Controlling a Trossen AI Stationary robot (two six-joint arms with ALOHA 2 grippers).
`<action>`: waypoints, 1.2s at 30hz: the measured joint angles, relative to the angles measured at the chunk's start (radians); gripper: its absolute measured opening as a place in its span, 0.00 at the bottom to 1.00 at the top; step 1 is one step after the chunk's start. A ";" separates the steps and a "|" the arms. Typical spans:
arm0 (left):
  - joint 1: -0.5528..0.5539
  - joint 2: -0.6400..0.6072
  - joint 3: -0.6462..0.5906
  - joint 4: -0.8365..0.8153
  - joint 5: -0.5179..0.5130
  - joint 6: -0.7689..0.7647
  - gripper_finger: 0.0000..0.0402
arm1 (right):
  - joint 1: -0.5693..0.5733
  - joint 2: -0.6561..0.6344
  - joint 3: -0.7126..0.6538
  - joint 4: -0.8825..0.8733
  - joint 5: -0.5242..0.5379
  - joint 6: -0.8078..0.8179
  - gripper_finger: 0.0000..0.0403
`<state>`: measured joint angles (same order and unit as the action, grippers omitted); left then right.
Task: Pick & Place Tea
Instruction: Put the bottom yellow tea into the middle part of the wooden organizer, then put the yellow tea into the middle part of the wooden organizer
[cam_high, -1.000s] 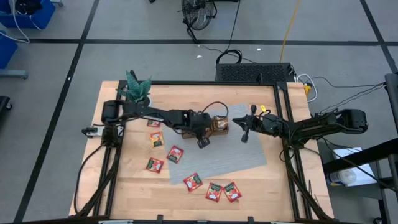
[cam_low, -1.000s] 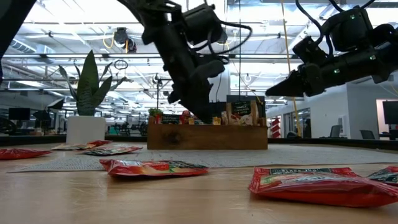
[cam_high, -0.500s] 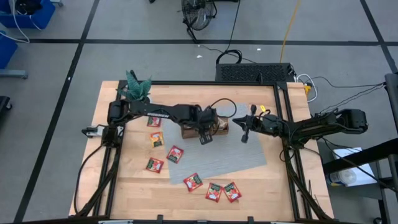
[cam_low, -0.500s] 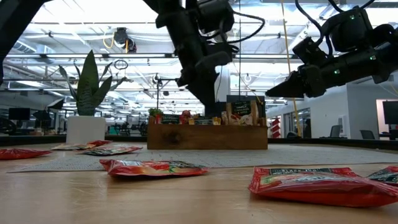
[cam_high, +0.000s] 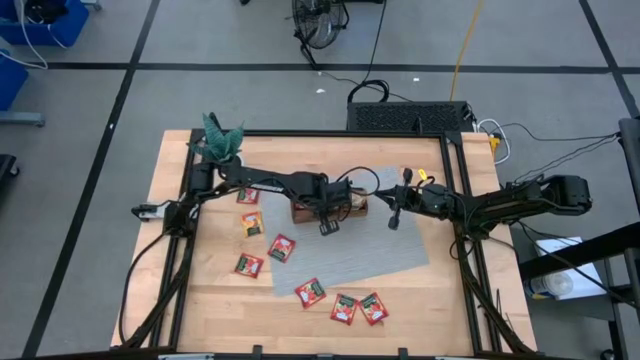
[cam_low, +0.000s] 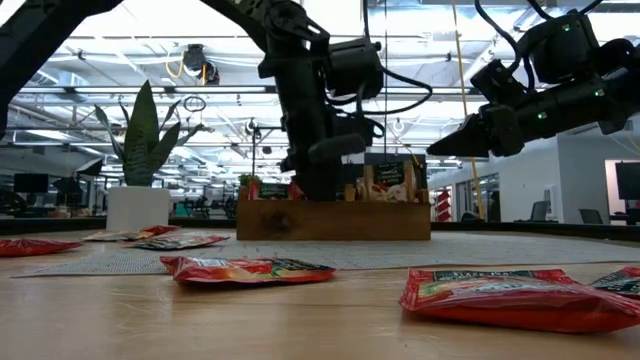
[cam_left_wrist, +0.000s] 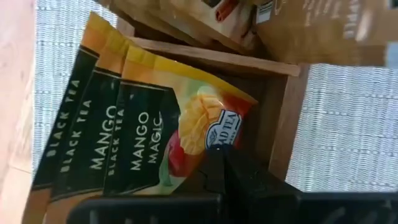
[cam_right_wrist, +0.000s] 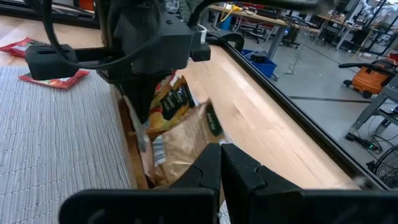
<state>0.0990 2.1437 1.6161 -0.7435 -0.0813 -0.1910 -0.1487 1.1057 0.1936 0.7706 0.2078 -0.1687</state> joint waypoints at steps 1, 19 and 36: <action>0.001 0.006 0.000 0.000 0.000 -0.001 0.00 | 0.000 0.000 0.000 0.000 0.000 0.000 0.00; -0.022 0.017 0.013 -0.016 -0.209 -0.054 0.00 | 0.000 0.000 0.000 -0.004 0.000 0.000 0.00; -0.039 -0.097 0.014 -0.053 -0.211 -0.021 0.06 | 0.000 0.000 0.001 -0.005 0.000 0.000 0.00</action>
<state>0.0601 2.0470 1.6297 -0.7964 -0.2928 -0.2119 -0.1488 1.1061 0.1944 0.7661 0.2077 -0.1688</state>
